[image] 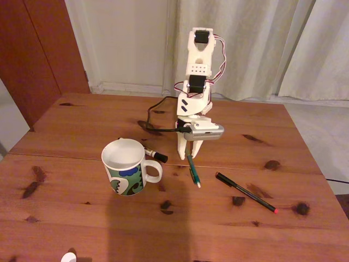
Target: Clean up the desk and place the pens and markers into the cup
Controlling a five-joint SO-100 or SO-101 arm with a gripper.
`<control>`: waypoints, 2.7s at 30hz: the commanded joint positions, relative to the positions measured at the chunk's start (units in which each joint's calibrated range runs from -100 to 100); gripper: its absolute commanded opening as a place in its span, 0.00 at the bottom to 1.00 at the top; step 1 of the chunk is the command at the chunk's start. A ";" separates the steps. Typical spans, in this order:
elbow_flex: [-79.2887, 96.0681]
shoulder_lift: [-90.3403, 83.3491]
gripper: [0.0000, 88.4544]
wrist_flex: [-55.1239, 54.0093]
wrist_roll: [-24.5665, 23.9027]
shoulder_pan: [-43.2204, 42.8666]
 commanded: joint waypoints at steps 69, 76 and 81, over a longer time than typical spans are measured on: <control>-1.60 6.02 0.14 -2.39 0.27 -0.35; -1.42 6.35 0.01 -4.37 0.27 0.94; -1.42 6.02 0.01 -4.37 0.27 0.94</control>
